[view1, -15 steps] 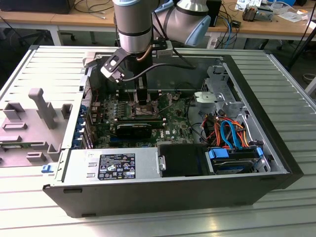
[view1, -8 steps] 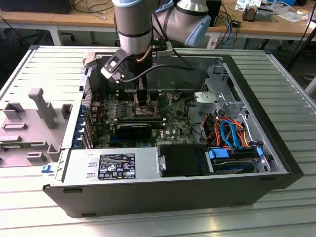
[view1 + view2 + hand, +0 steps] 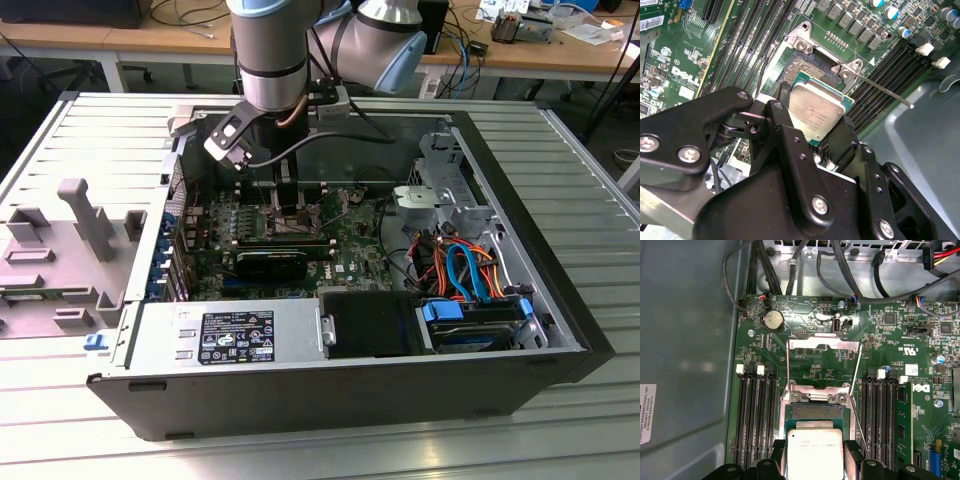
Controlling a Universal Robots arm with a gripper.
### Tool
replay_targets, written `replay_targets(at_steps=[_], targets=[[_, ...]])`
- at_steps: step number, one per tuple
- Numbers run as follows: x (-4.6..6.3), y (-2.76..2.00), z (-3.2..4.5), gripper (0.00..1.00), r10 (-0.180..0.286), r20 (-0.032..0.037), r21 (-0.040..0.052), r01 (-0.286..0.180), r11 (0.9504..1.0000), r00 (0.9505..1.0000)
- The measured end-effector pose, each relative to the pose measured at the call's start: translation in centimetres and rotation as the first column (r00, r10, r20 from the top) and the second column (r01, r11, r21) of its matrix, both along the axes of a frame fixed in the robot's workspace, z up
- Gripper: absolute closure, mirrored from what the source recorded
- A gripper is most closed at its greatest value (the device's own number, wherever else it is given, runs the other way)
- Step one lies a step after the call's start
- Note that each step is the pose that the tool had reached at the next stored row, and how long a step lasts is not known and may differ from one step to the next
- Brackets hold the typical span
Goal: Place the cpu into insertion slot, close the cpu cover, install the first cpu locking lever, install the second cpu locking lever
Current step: 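Place the cpu into insertion slot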
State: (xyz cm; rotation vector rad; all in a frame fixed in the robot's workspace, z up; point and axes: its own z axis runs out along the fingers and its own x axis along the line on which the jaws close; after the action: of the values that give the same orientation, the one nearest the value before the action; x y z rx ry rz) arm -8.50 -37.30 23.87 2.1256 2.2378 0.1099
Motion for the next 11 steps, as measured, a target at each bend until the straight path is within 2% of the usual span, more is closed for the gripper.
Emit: replay_targets(at_steps=[11], targets=[[0.0,0.0,-0.2,0.45,0.0,-0.0001,-0.0001,0.0,1.0,1.0]])
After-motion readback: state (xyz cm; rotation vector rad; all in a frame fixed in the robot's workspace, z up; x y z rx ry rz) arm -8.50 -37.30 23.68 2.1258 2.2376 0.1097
